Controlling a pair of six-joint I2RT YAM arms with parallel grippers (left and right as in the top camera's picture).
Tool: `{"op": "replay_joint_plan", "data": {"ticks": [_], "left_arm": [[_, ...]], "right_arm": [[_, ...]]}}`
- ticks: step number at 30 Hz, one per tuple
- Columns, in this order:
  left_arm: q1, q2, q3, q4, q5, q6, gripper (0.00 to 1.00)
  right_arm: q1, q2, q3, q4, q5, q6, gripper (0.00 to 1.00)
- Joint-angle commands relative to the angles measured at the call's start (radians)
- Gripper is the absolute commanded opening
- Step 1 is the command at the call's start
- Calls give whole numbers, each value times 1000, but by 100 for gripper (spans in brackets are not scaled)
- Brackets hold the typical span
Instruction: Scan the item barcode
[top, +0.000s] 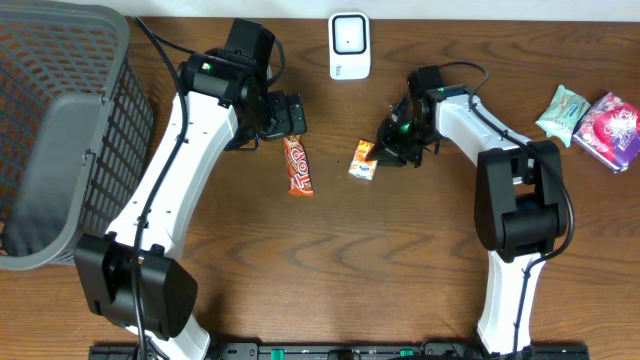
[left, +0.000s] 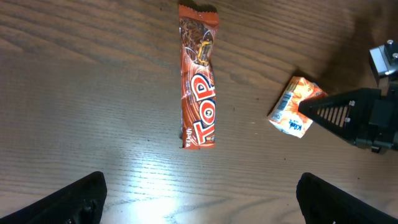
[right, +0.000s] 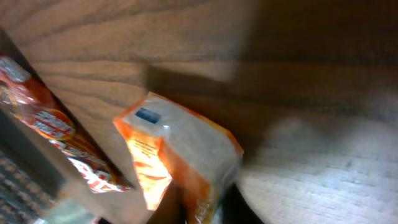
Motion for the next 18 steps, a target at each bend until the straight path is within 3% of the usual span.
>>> {"op": "replay_joint_plan", "data": {"ticks": [1,4,12,18], "left_arm": [[2,8,-7,-2,-13,16,98],[2,8,-7,-2,-13,16,98],[2,8,-7,-2,-13,16,98],[2,8,-7,-2,-13,16,98]], "right_arm": [[8,10,-39,-2,56,43,1],[4,10,-37,7,-41,-19,1],[-119,8,-35,141,-653,-430,1],[-193,8,-35,120,-716,-716,1]]}}
